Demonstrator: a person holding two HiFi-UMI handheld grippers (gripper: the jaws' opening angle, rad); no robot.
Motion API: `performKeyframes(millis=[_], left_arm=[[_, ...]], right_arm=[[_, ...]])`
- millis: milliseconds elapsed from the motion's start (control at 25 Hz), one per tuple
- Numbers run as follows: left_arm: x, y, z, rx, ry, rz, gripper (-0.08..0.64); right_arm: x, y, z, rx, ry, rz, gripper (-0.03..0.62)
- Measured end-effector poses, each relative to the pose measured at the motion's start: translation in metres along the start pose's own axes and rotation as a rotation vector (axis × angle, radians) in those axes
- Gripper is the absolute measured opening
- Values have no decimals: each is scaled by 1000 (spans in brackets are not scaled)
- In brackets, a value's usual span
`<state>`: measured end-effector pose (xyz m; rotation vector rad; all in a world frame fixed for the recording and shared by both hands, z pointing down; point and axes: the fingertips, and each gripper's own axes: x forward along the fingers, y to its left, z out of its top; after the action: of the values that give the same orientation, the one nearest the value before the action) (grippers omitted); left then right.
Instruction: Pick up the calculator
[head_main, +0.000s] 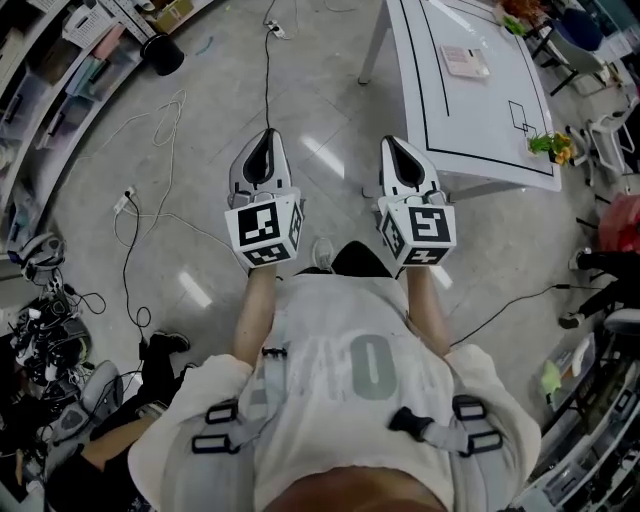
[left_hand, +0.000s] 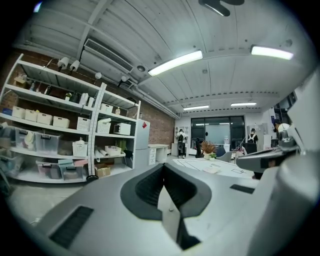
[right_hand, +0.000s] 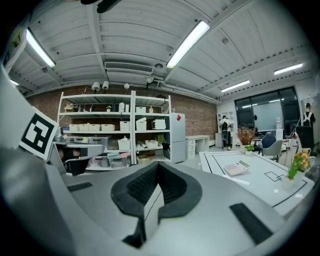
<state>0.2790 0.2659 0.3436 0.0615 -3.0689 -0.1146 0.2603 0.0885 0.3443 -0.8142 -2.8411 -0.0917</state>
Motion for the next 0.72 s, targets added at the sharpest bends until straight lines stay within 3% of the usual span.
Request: performKeyframes(millis=[200, 400, 720], left_arm=[[10, 18, 1, -4, -16, 25, 20], [37, 38, 6, -21, -26, 44, 20], [106, 39, -3, -5, -28, 41, 20]], right_arm=[[19, 8, -4, -55, 42, 29, 6], [52, 10, 6, -141, 15, 44, 5], [122, -22, 1, -99, 9, 78, 6]])
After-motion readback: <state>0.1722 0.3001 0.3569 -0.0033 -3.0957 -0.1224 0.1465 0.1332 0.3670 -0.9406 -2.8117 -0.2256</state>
